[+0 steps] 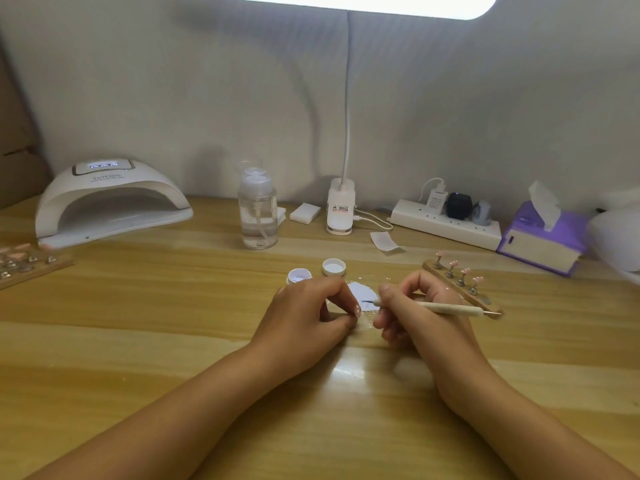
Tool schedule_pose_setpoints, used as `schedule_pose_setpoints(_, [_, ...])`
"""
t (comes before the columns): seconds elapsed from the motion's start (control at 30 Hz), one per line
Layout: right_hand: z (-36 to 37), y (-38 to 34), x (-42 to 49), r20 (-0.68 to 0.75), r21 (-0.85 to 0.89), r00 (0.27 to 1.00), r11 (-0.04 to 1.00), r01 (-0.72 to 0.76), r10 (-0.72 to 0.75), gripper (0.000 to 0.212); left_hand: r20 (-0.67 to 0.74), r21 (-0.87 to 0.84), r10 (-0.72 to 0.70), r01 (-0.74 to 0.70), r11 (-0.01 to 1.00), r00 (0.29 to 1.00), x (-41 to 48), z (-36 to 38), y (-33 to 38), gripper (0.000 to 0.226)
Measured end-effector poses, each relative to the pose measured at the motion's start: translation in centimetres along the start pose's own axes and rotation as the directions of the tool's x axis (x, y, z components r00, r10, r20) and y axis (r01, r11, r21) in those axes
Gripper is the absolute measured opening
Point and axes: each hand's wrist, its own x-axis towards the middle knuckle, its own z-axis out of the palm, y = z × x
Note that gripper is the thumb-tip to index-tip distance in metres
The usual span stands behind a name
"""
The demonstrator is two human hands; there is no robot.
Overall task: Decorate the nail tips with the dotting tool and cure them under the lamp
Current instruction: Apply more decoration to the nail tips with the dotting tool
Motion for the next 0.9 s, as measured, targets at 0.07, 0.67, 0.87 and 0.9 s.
schedule_pose_setpoints(0.07, [0.02,0.06,0.13,-0.01,-0.004,1.0,1.0,-0.006,0.006,0.025,-0.002,0.005,0.004,-0.004,1.0,1.0,-0.01,-0.02,0.01,0.015])
schedule_pose_setpoints(0.67, [0.13,0.38,0.2,0.037,-0.112,0.999,0.994,0.018,-0.014,0.019,-0.006,0.027,0.003,-0.003,1.0,1.0,0.06,0.07,-0.05,0.016])
schedule_pose_setpoints(0.87, [0.14,0.25,0.22,0.018,-0.074,1.0,0.997,0.018,-0.017,0.025,-0.007,0.023,0.008,-0.008,1.0,1.0,0.01,0.04,-0.04,0.015])
schedule_pose_setpoints(0.9, [0.15,0.22,0.22,0.009,-0.071,1.0,0.997,0.019,-0.018,0.027,-0.005,0.024,0.008,-0.008,1.0,1.0,-0.01,0.02,-0.03,0.015])
